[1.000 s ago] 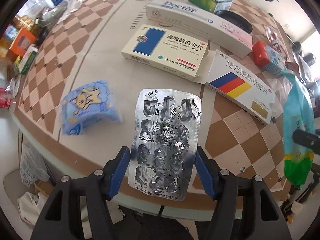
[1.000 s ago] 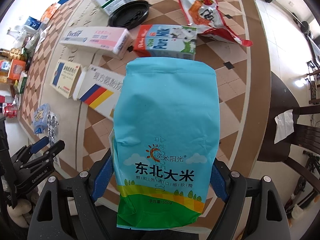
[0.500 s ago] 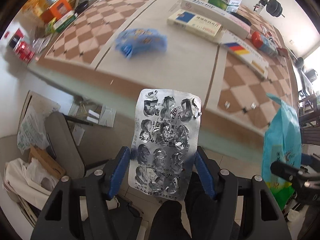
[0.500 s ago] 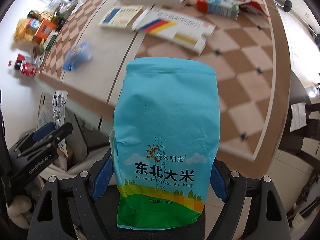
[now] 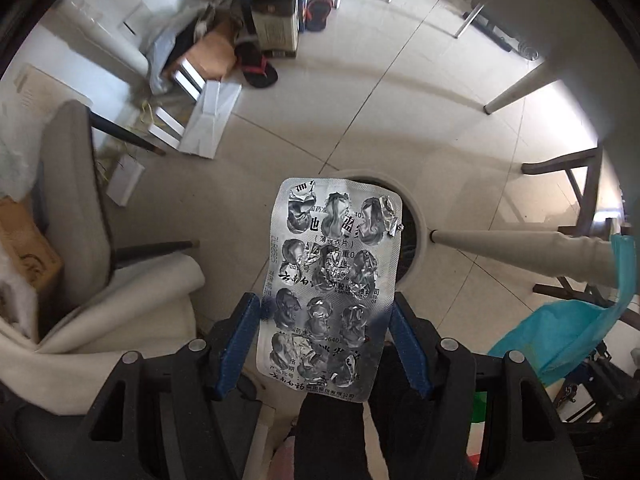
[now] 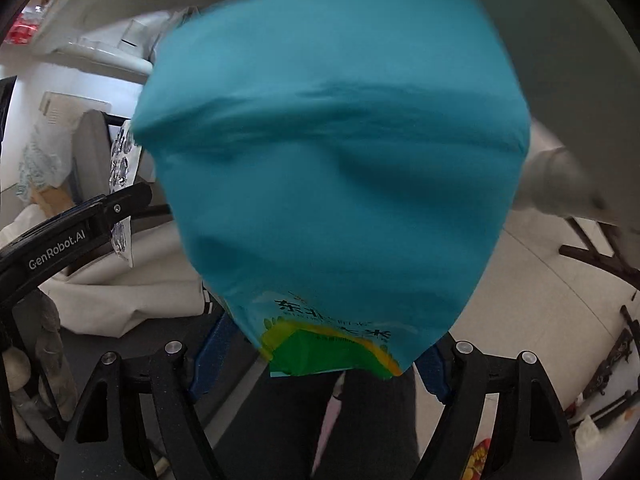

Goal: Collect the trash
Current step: 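Carry blister pack and rice bag over the white bin and release both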

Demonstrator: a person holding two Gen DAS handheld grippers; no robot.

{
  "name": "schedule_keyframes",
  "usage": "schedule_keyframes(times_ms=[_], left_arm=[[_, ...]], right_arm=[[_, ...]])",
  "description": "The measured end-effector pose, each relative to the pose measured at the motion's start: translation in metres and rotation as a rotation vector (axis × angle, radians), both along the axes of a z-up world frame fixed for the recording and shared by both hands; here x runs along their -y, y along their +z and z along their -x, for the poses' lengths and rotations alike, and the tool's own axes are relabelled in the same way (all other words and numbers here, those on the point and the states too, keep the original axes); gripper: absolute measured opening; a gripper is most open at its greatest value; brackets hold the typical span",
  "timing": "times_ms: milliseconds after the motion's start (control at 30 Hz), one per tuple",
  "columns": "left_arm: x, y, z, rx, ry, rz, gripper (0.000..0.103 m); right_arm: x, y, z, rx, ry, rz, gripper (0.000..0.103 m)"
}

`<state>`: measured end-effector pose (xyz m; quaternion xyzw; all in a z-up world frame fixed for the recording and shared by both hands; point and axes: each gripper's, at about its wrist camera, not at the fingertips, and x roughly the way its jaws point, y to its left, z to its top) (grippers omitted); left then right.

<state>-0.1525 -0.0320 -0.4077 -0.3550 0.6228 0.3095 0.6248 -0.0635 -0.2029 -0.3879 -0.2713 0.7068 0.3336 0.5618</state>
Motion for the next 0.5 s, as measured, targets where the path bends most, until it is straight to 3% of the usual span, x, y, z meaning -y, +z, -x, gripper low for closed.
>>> schedule_keyframes(times_ms=[300, 500], left_arm=[[-0.021, -0.146, -0.02, -0.019, -0.048, 0.106, 0.063], [-0.023, -0.188, -0.028, -0.019, -0.034, 0.169, 0.064]], right_arm=[[-0.015, -0.181, -0.012, -0.065, -0.032, 0.046, 0.081], [-0.02, -0.241, -0.016, -0.143, -0.037, 0.038, 0.087]])
